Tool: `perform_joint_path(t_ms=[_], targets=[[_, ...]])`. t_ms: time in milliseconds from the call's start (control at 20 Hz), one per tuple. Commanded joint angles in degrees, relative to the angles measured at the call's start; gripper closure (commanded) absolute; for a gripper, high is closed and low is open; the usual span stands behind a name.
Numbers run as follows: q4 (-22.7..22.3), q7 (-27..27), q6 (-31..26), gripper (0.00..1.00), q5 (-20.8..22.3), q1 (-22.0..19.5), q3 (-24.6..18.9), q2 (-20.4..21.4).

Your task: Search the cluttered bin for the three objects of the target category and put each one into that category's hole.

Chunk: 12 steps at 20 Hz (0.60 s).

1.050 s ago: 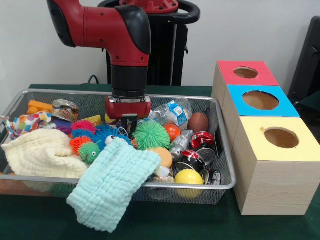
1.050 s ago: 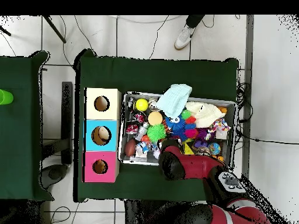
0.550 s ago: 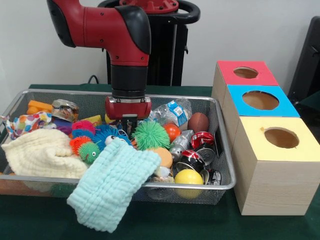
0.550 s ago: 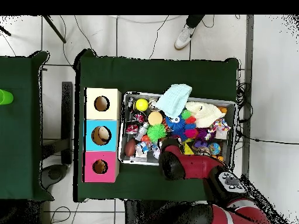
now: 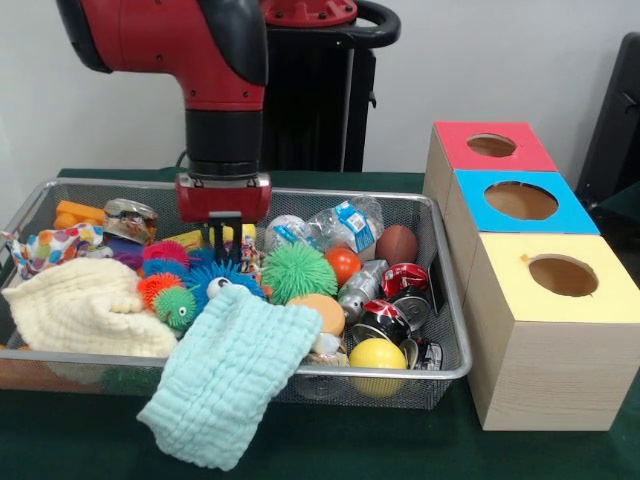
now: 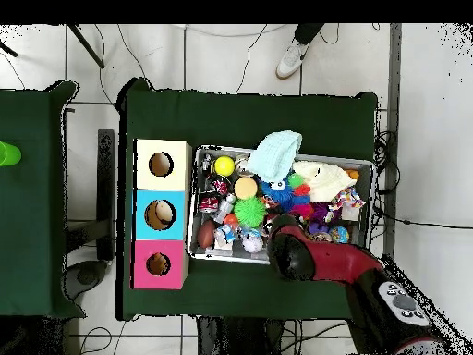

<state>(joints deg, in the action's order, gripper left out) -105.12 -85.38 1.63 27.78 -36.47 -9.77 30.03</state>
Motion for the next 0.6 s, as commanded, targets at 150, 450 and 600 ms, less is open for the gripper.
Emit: perform_joint_path(t_ms=[150,450,600], targets=[[0.46,-2.5,-11.24,1.0,-2.09,-3.85,-9.67,6.28],[0.83,-3.01,-12.78,1.0,-1.45,-4.35,-10.45,6.56],[0.84,-3.32,-13.14,1.0,-1.49,-4.22,-10.28,6.77]])
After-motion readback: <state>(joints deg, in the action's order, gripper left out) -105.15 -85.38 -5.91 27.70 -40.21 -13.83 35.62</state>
